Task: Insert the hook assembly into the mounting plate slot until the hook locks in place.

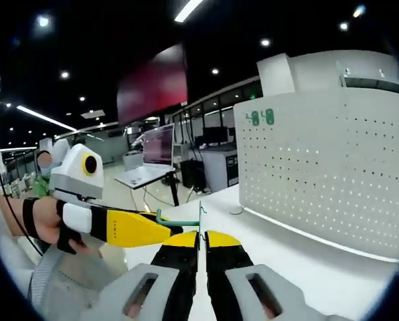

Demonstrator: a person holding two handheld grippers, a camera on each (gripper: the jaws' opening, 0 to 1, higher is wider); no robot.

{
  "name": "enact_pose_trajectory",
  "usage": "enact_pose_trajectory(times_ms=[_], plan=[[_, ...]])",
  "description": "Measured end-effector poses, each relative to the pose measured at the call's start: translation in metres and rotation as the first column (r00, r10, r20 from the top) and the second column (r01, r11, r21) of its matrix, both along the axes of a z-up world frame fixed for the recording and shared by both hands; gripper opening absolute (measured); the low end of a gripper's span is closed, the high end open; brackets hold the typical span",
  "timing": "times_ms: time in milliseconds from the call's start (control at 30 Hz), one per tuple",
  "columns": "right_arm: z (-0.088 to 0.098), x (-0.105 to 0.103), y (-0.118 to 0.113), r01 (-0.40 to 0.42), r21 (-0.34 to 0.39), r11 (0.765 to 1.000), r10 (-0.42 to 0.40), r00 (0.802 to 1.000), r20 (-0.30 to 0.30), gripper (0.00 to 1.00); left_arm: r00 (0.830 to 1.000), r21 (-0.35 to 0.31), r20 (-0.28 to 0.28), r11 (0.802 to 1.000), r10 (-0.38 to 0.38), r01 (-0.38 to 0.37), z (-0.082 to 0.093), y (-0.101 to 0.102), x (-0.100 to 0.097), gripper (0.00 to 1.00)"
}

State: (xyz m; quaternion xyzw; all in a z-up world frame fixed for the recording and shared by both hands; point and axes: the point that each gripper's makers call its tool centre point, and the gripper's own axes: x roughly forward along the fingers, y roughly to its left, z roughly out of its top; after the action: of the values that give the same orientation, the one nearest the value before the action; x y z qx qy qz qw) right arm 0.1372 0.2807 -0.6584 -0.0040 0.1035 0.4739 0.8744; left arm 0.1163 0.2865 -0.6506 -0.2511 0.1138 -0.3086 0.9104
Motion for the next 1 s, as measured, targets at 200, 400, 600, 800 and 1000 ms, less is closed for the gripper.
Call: enact_pose_trajectory(times_ms=[200, 400, 600, 800, 1000], plan=[[0.0014, -0.0026, 0.0022, -0.01, -0.001, 1.0, 0.01, 1.0, 0.02, 0.02, 1.0, -0.032, -0.009, 0.999, 0.012, -0.012, 0.0028, 0.0025, 0.0021, 0.13], [0.0019, -0.0055, 0.0038, -0.027, -0.007, 1.0, 0.028, 0.999, 0.045, 0.02, 1.0, -0.06, -0.023, 0.998, 0.007, -0.008, 0.0038, 0.0014, 0.0018, 0.1], [0.0043, -0.0074, 0.0049, -0.028, 0.014, 1.0, 0.027, 0.999, 0.046, 0.02, 0.999, -0.09, -0.033, 0.996, 0.013, -0.016, 0.0043, 0.0025, 0.0033, 0.06], [0.0056, -0.0085, 0.0072, -0.02, 0.029, 0.999, 0.019, 0.999, 0.04, 0.02, 0.999, -0.104, -0.035, 0.994, 0.02, -0.023, 0.0051, 0.0041, 0.004, 0.05], [0.006, -0.0097, 0.0072, -0.034, 0.022, 0.999, 0.032, 0.998, 0.06, 0.02, 0.999, -0.108, -0.045, 0.994, 0.013, -0.018, 0.0037, 0.0053, 0.0034, 0.04]])
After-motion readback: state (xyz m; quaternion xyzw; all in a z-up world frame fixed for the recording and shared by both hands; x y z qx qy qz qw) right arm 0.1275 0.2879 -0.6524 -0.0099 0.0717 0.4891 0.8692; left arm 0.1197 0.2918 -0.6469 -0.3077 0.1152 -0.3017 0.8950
